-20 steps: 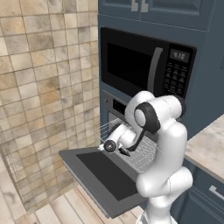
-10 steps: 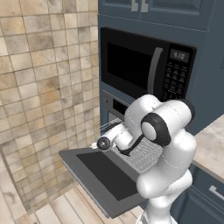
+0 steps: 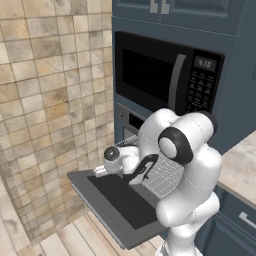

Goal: Place the fish on the top rack of the oven, and slide the tray back inside. Close the oven door.

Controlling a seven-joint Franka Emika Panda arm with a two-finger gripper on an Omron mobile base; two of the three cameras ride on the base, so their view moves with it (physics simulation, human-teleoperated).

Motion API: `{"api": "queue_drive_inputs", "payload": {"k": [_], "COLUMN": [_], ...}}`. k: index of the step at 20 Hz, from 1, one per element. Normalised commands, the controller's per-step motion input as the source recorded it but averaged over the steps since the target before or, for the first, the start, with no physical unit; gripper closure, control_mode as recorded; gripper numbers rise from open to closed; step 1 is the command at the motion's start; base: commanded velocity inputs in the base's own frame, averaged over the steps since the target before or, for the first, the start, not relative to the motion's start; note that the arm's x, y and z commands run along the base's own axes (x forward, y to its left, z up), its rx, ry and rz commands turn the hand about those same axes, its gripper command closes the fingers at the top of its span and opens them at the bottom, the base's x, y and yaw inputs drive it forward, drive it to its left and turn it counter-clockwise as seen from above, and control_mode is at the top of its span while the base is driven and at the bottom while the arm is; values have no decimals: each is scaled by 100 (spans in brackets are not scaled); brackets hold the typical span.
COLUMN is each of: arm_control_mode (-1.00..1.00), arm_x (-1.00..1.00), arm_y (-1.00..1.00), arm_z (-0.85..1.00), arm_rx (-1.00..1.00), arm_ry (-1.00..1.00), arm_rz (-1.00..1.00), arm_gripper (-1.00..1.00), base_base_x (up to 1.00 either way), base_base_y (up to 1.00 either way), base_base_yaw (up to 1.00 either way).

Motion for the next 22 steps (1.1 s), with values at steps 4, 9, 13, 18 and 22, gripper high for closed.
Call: {"api": "queue_drive_inputs", "payload": {"k": [4,9,13,18,22], "arm_control_mode": [-100,-100,-100,-100,-100], "arm_x": [-3,8,8,0,0], "arm_y": [11,-23,-15,0,5], "arm_z": [-17,-18,-52,-92,-98], "arm_rx": [8,1,-2,-10,-10], "arm_ry": [21,-3,-3,-1,0], "arm_rz": [6,0,1,3,5], "arm_gripper": [-100,-100,-100,-100,-100], "base_base_x": [0,0,0,0,0], "base_base_y": [0,0,0,0,0], "base_base_yaw": [0,0,0,0,0]}}
